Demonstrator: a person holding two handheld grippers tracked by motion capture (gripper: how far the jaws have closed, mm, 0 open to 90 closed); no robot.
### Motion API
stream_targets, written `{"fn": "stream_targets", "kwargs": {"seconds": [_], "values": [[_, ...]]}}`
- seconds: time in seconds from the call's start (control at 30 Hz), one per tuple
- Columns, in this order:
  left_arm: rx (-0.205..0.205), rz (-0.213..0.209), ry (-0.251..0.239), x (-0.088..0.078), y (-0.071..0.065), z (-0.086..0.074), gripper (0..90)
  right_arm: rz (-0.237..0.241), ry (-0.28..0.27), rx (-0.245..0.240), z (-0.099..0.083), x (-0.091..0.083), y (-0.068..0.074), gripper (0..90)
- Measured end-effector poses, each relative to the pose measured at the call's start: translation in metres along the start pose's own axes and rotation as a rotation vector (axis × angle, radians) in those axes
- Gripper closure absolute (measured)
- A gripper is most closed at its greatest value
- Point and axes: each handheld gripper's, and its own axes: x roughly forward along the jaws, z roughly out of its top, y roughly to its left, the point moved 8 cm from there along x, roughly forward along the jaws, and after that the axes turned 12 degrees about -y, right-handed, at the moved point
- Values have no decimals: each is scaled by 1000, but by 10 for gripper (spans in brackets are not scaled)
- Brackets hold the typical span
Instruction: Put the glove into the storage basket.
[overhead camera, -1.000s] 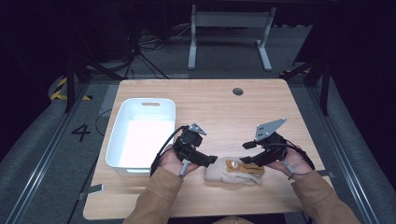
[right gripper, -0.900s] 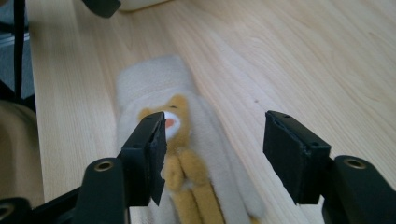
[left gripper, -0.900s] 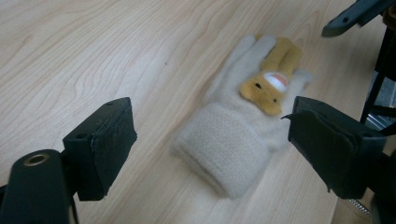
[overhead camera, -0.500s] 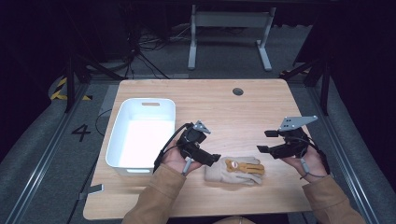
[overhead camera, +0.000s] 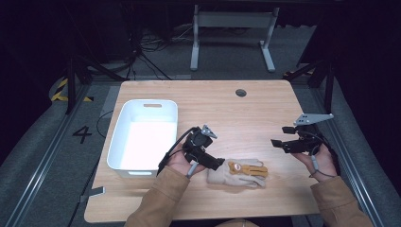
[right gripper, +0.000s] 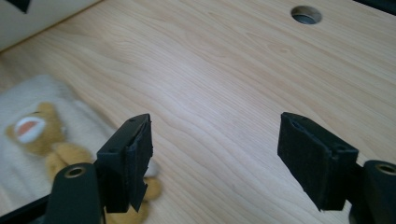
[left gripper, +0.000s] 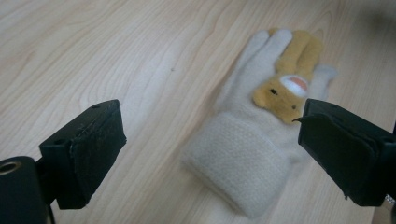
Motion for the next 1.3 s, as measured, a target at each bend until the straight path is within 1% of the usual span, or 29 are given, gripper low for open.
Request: {"fn": "stream_targets", "kwargs": {"seconds": [0.07,0.13,0.2,0.23,0.3,0.33,0.47,0.5,0.57,0.6,0.67,0.8,0.83,0.87,0.93,0.97,1.0,1.03,1.1,1.23,1.3], "values": [[0,7,7,0,1,-1,88,-23,6,10,-3,0,-6,270],[-4,-7,0,-1,2,0,89,-47,4,22,-5,-2,-12,274],[-2,-37,-5,-3,1,0,88,-60,4,36,-7,-3,-18,275],[-2,-46,-11,-3,0,0,82,-65,3,39,-8,-4,-20,275],[5,-45,-19,-3,1,1,63,-72,0,43,-9,-5,-23,275],[5,-51,-22,-3,1,1,61,-73,-1,48,-10,-6,-24,274],[8,-45,-40,-3,1,2,41,-79,-8,57,-11,-7,-28,274],[17,-49,-51,-3,0,2,36,-83,-13,64,-12,-8,-30,272],[28,-48,-45,-1,-1,2,27,-82,-13,72,-14,-8,-32,260],[28,-48,-45,-1,-1,2,20,-77,-4,62,-15,-8,-32,245],[42,-57,-61,3,-3,1,7,-79,8,64,-18,-7,-34,239],[48,-72,-71,7,-6,0,0,-76,-4,72,-20,-7,-38,231],[56,-75,-74,10,-7,-2,0,-77,-9,73,-20,-7,-39,230],[57,-86,-84,12,-9,-3,0,-74,-10,78,-21,-7,-40,228],[73,-121,-112,16,-12,-4,0,-73,-14,82,-22,-7,-41,226],[79,-132,-127,18,-13,-5,0,-69,-15,83,-23,-7,-42,225],[79,-132,-127,18,-13,-5,0,-69,-15,83,-23,-7,-42,225],[94,-151,-143,21,-16,-6,0,-65,-15,90,-24,-7,-43,221],[108,-159,-155,21,-18,-7,0,-62,-15,92,-25,-7,-43,220],[119,-180,-173,23,-21,-9,0,-55,-18,93,-25,-6,-43,216],[118,-185,-174,24,-21,-10,0,-51,-19,92,-25,-5,-42,215]]}}
